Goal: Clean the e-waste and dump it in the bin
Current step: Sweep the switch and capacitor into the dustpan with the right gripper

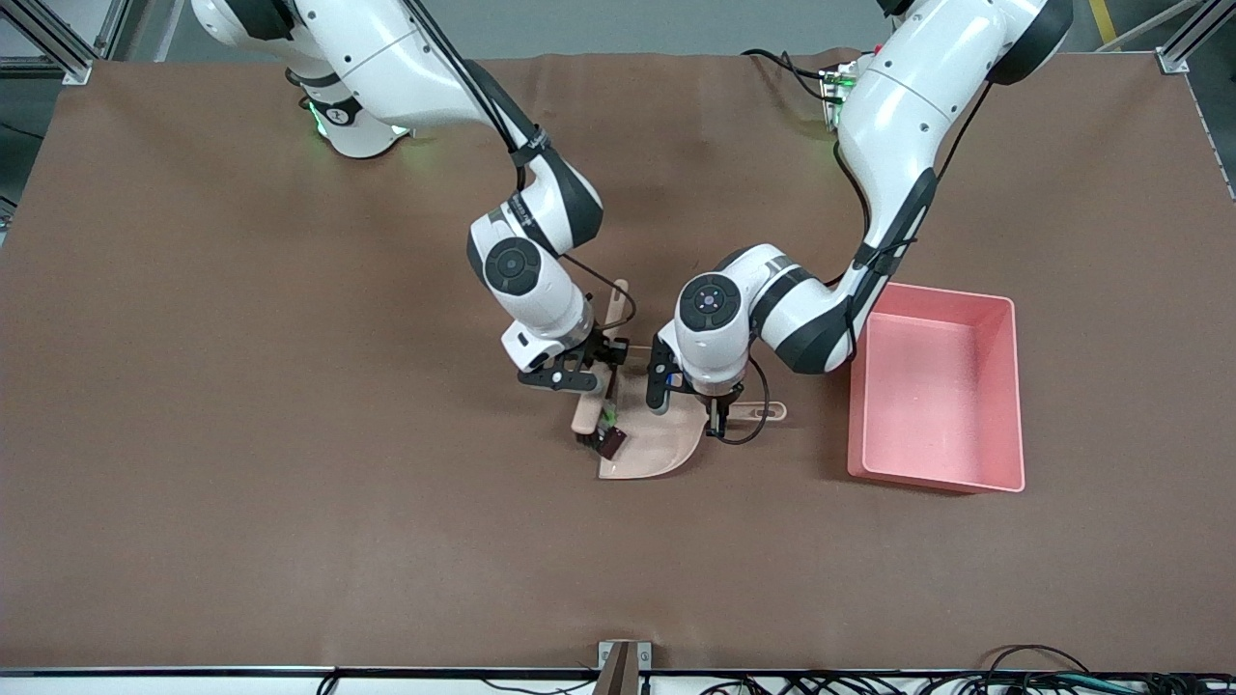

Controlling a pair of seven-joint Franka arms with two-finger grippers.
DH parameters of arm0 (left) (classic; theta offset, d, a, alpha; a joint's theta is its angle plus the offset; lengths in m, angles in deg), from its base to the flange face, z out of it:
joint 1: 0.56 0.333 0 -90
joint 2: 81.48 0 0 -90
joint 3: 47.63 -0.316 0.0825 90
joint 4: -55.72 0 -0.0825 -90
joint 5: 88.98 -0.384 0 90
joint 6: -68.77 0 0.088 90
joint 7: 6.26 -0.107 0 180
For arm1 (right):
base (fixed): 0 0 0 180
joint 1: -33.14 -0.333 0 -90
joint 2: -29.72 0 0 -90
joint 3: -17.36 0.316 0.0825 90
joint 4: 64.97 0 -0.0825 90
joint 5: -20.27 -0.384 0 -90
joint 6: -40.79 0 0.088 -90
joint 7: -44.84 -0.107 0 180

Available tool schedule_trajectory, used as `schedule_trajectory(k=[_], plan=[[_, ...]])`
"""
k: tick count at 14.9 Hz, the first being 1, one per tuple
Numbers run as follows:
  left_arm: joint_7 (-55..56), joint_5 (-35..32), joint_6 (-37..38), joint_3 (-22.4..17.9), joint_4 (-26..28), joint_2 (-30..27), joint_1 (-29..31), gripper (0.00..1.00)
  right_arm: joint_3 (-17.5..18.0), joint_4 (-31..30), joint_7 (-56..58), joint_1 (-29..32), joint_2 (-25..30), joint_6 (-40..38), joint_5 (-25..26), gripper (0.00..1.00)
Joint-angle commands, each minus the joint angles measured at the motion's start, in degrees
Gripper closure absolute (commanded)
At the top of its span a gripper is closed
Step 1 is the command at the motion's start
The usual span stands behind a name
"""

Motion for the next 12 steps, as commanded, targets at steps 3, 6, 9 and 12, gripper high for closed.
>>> schedule_trajectory(k=[3,6,9,12], plan=[[-1.0,-0.9,4.1,0.0,-2.6,0.6,0.2,0.99,1.7,3.0,0.4,0.2,-1.6,0.1,-2.8,0.99],[-1.7,-0.8,4.8,0.0,-3.8,0.7,0.2,0.99,1.7,4.0,0.4,0.5,-1.3,-0.5,-2.8,0.99],[-1.6,-0.8,4.8,0.0,-3.8,0.8,0.2,0.99,1.2,4.1,0.5,1.3,-0.7,-4.2,-2.0,0.99],[-1.6,-0.7,4.8,0.0,-3.8,0.7,0.2,0.99,1.0,5.3,3.7,4.8,0.1,-11.0,-1.9,0.99]])
